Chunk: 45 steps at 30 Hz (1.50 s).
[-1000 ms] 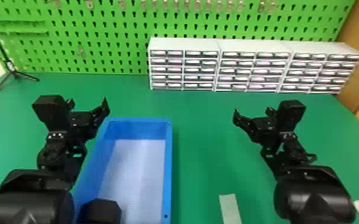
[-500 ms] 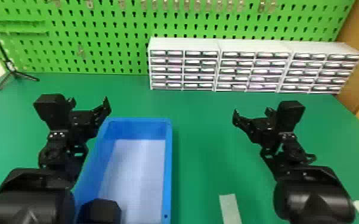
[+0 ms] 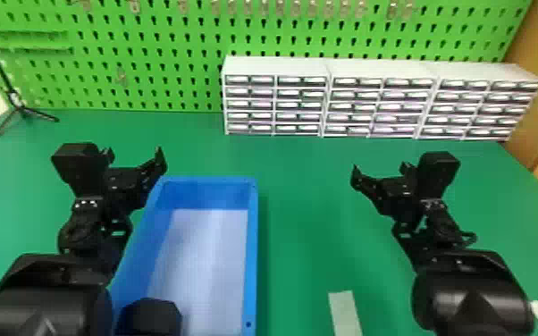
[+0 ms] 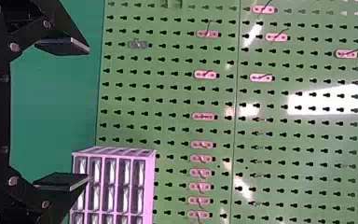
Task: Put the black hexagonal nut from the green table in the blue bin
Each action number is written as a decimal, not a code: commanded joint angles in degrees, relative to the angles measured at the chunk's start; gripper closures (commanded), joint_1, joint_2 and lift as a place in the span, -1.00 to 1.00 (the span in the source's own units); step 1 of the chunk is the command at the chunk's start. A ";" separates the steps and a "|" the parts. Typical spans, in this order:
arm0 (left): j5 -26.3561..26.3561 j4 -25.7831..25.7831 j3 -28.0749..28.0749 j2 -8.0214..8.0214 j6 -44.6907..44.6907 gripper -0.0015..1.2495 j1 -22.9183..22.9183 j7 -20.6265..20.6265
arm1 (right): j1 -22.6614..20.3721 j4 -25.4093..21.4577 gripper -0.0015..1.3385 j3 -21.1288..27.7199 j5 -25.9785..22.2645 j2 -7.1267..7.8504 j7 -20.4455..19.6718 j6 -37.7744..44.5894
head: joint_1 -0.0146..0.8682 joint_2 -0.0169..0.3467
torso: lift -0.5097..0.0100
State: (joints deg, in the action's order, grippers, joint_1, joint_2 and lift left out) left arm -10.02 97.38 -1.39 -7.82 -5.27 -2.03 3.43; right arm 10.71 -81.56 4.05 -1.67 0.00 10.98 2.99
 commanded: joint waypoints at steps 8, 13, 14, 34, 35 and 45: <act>-0.09 0.00 -0.20 -0.01 0.00 -0.52 -0.26 0.00 | 0.01 0.00 -0.83 0.17 0.18 -0.05 -0.17 -0.35 | 0.58 -0.76 | 0.59; 0.00 0.00 -0.37 -0.01 0.00 -0.52 -0.26 0.00 | -0.07 0.00 -0.83 0.17 0.00 -0.05 -0.17 -0.62 | 0.58 -0.76 | 0.59; 0.00 0.00 -0.37 -0.01 0.00 -0.52 -0.26 0.00 | -0.07 0.00 -0.83 0.08 0.00 -0.05 -0.17 -0.62 | 0.58 -0.76 | 0.59; -0.09 -0.09 -0.37 -0.01 0.00 -0.52 -0.17 0.00 | -0.16 0.00 -0.83 0.52 0.00 -0.05 -0.35 -0.97 | 0.58 -0.76 | 0.59; -0.09 -0.09 -0.37 0.08 0.00 -0.52 -0.17 0.00 | -0.25 0.00 -0.83 0.52 0.00 -0.05 -0.35 -0.97 | 0.58 -0.76 | 0.59; -0.09 -0.09 -0.20 -0.01 0.00 -0.52 -0.08 0.00 | -0.07 0.00 -0.83 0.52 0.00 -0.05 -0.43 -0.97 | 0.58 -0.76 | 0.59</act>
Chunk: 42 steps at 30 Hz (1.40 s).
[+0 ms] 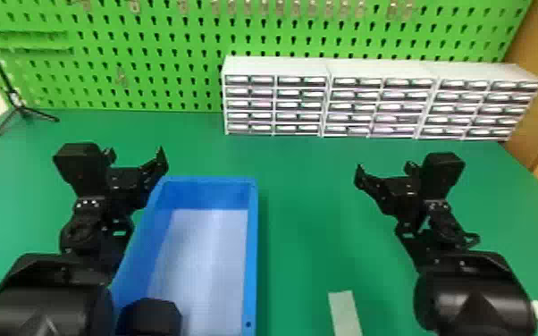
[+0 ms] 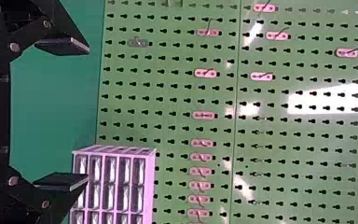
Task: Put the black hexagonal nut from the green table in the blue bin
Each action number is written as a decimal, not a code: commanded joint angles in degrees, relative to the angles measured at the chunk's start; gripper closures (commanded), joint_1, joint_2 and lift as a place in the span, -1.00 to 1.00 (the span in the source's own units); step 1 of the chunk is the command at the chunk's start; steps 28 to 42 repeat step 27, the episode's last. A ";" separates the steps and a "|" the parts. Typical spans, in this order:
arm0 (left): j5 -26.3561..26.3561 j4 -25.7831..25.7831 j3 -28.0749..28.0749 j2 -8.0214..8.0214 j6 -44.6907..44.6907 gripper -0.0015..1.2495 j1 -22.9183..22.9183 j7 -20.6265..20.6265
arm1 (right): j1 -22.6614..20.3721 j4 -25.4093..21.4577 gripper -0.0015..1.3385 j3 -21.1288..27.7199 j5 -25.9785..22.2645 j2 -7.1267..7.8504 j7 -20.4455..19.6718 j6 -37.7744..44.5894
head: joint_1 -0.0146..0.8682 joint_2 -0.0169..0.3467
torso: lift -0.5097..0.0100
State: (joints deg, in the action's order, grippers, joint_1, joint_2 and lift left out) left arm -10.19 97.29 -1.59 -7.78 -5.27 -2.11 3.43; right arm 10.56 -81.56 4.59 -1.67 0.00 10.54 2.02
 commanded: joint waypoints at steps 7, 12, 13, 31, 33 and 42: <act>0.17 0.00 0.45 0.04 0.00 -0.52 0.00 -0.01 | 0.07 0.00 -0.83 -0.02 0.00 -0.05 -0.08 0.00 | 0.58 -0.76 | 0.59; 0.26 0.00 0.45 0.04 0.00 -0.52 0.00 -0.01 | 0.16 0.00 -0.83 0.06 0.00 -0.05 -0.08 0.00 | 0.58 -0.76 | 0.59; 0.26 0.00 0.36 0.04 0.00 -0.52 0.00 -0.01 | 0.16 0.00 -0.83 0.06 0.00 0.00 -0.08 0.00 | 0.58 -0.76 | 0.59; 0.44 0.00 0.45 0.04 0.00 -0.52 -0.08 -0.01 | 0.07 0.00 -0.83 0.15 -0.09 0.00 -0.08 0.00 | 0.58 -0.76 | 0.59; 0.44 0.00 0.45 0.04 0.00 -0.52 -0.08 -0.01 | 0.07 0.00 -0.83 0.15 -0.09 0.00 -0.08 0.00 | 0.58 -0.76 | 0.59; 0.44 0.00 0.45 0.04 0.00 -0.52 -0.08 -0.01 | 0.07 0.00 -0.83 0.15 -0.09 0.00 -0.08 0.00 | 0.58 -0.76 | 0.59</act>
